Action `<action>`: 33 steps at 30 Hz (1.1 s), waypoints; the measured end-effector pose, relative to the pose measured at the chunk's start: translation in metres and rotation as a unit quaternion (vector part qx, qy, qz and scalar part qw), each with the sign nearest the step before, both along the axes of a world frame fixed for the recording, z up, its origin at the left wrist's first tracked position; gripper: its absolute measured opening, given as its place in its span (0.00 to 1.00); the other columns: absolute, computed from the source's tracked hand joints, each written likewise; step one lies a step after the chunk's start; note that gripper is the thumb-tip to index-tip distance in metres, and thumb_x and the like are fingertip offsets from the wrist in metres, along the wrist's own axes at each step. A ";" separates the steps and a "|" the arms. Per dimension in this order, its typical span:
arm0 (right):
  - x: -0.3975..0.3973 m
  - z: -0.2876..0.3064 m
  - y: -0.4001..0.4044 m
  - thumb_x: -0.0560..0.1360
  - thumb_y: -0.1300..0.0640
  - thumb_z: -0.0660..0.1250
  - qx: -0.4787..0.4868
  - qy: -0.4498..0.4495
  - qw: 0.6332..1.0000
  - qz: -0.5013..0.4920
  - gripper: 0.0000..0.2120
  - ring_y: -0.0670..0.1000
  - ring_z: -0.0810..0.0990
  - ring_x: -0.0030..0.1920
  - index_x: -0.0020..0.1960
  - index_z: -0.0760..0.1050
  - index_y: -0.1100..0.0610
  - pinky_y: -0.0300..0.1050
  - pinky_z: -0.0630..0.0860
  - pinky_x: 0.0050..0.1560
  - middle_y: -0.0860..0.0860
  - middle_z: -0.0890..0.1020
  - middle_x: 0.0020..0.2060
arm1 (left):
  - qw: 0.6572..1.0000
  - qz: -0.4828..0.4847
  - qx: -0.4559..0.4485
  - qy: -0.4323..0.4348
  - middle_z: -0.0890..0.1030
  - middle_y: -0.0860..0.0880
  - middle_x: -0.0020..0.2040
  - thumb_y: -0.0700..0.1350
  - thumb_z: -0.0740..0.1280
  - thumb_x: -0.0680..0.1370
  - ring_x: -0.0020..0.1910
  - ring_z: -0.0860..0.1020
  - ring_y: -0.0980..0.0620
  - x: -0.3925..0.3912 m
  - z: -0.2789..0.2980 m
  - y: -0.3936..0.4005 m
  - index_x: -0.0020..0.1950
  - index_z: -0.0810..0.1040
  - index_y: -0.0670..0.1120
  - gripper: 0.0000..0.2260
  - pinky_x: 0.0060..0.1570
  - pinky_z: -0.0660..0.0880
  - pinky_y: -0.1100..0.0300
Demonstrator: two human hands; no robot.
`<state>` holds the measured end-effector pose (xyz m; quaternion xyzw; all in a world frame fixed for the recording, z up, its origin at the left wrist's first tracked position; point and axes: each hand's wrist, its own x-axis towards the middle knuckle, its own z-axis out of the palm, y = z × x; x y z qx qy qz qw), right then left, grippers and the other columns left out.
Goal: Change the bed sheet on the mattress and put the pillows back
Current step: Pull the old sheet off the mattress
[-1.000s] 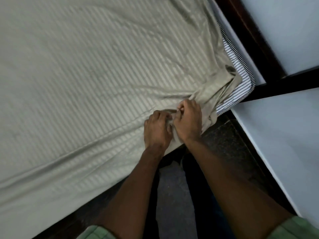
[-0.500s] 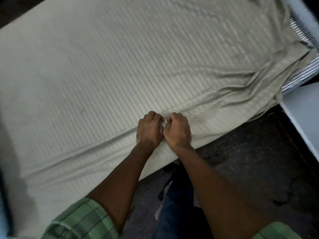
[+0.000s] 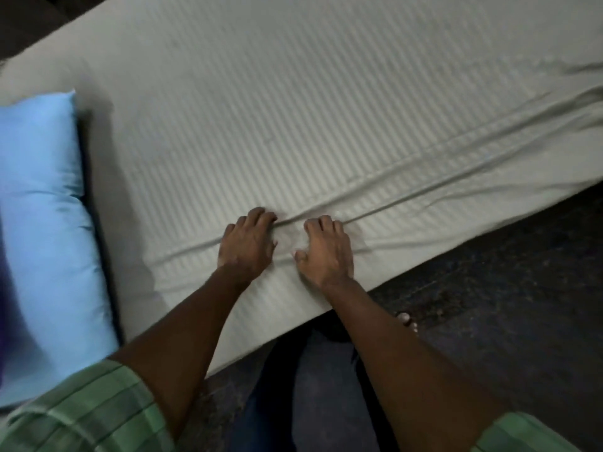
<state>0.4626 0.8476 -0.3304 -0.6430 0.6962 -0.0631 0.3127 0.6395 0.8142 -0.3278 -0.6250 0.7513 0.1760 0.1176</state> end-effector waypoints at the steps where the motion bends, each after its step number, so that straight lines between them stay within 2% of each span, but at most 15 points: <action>1: 0.017 -0.004 0.003 0.72 0.46 0.73 -0.006 0.010 1.000 -0.002 0.25 0.56 0.70 0.63 0.66 0.72 0.52 0.53 0.69 0.62 0.52 0.74 0.61 | 1.000 -0.012 -0.017 0.000 0.72 0.50 0.71 0.52 0.70 0.78 0.64 0.75 0.44 0.014 -0.003 -0.004 0.71 0.72 0.52 0.22 0.61 0.72 0.47; 5: 0.084 -0.020 0.010 0.72 0.44 0.73 -0.039 0.088 0.994 -0.051 0.26 0.56 0.71 0.61 0.67 0.71 0.51 0.55 0.67 0.62 0.51 0.76 0.60 | 0.989 -0.108 -0.089 0.044 0.77 0.49 0.57 0.48 0.68 0.77 0.55 0.76 0.44 0.073 -0.019 -0.035 0.53 0.82 0.51 0.06 0.54 0.70 0.49; 7: 0.100 -0.026 0.008 0.73 0.46 0.73 -0.063 0.134 0.987 -0.068 0.21 0.57 0.72 0.59 0.62 0.73 0.51 0.56 0.67 0.59 0.52 0.77 0.57 | 0.973 -0.190 -0.069 0.109 0.79 0.50 0.54 0.47 0.64 0.78 0.55 0.76 0.45 0.084 -0.017 -0.052 0.49 0.81 0.52 0.06 0.54 0.69 0.50; 9: 0.117 -0.030 0.011 0.76 0.49 0.70 -0.096 0.161 0.980 -0.062 0.12 0.58 0.73 0.57 0.57 0.75 0.51 0.55 0.67 0.57 0.52 0.77 0.55 | 0.949 -0.261 -0.032 0.173 0.80 0.50 0.50 0.49 0.58 0.77 0.51 0.78 0.45 0.097 -0.005 -0.062 0.49 0.78 0.52 0.10 0.50 0.71 0.51; 11: 0.134 -0.030 0.014 0.78 0.51 0.67 -0.117 0.154 0.977 -0.089 0.06 0.58 0.73 0.55 0.53 0.75 0.51 0.54 0.68 0.55 0.51 0.77 0.53 | 0.945 -0.255 0.021 0.202 0.80 0.50 0.48 0.52 0.54 0.77 0.48 0.79 0.44 0.113 0.008 -0.064 0.52 0.73 0.52 0.10 0.47 0.74 0.49; 14: 0.169 -0.020 0.020 0.81 0.55 0.62 -0.099 0.046 0.967 -0.232 0.03 0.61 0.76 0.49 0.50 0.70 0.54 0.53 0.68 0.47 0.56 0.79 0.45 | 0.953 -0.247 0.077 0.158 0.80 0.46 0.51 0.46 0.60 0.76 0.52 0.79 0.41 0.140 0.018 -0.063 0.56 0.71 0.53 0.09 0.47 0.72 0.49; 16: 0.187 -0.017 0.029 0.84 0.51 0.56 -0.033 0.037 0.954 -0.294 0.05 0.63 0.79 0.46 0.52 0.65 0.53 0.53 0.70 0.42 0.58 0.81 0.42 | 0.956 -0.255 0.097 0.111 0.81 0.45 0.55 0.43 0.62 0.79 0.56 0.78 0.41 0.149 0.018 -0.056 0.59 0.72 0.52 0.10 0.48 0.68 0.51; 19: 0.208 -0.014 0.037 0.85 0.48 0.54 0.067 0.035 0.958 -0.278 0.08 0.63 0.82 0.50 0.51 0.63 0.52 0.52 0.69 0.44 0.58 0.83 0.45 | 0.960 -0.256 0.108 0.036 0.81 0.47 0.60 0.49 0.58 0.84 0.61 0.78 0.43 0.165 0.009 -0.047 0.62 0.74 0.54 0.09 0.52 0.67 0.55; 23: 0.225 -0.014 0.025 0.83 0.43 0.56 0.177 0.004 0.955 -0.239 0.12 0.61 0.80 0.59 0.54 0.71 0.51 0.52 0.71 0.54 0.57 0.83 0.55 | 0.946 -0.262 0.187 -0.019 0.78 0.46 0.68 0.53 0.57 0.85 0.68 0.75 0.43 0.183 0.006 -0.054 0.68 0.75 0.53 0.14 0.64 0.67 0.54; 26: 0.226 -0.017 0.022 0.82 0.41 0.58 0.226 -0.066 0.946 -0.223 0.13 0.59 0.80 0.57 0.50 0.73 0.50 0.52 0.74 0.58 0.55 0.83 0.55 | 0.935 -0.267 0.232 -0.038 0.75 0.45 0.72 0.54 0.58 0.86 0.70 0.73 0.42 0.186 0.009 -0.058 0.71 0.74 0.51 0.16 0.66 0.67 0.52; 28: 0.226 -0.017 0.023 0.82 0.42 0.59 0.232 -0.118 0.940 -0.219 0.14 0.59 0.80 0.55 0.47 0.73 0.51 0.52 0.75 0.57 0.55 0.83 0.51 | 0.926 -0.266 0.263 -0.044 0.75 0.45 0.73 0.52 0.59 0.85 0.71 0.73 0.42 0.186 0.012 -0.061 0.72 0.74 0.49 0.16 0.67 0.68 0.53; 30: 0.228 -0.012 0.027 0.83 0.39 0.56 0.218 -0.137 0.939 -0.228 0.18 0.58 0.80 0.55 0.48 0.73 0.52 0.54 0.75 0.58 0.55 0.83 0.51 | 0.922 -0.269 0.278 -0.028 0.76 0.44 0.71 0.50 0.60 0.86 0.69 0.74 0.42 0.186 0.011 -0.063 0.70 0.75 0.47 0.15 0.66 0.69 0.53; 33: 0.236 -0.007 0.032 0.83 0.35 0.50 0.104 -0.073 0.962 -0.241 0.22 0.59 0.81 0.52 0.48 0.70 0.51 0.55 0.76 0.54 0.54 0.83 0.48 | 0.939 -0.268 0.207 0.059 0.82 0.45 0.59 0.56 0.60 0.85 0.60 0.79 0.43 0.197 0.007 -0.065 0.61 0.78 0.49 0.14 0.58 0.70 0.52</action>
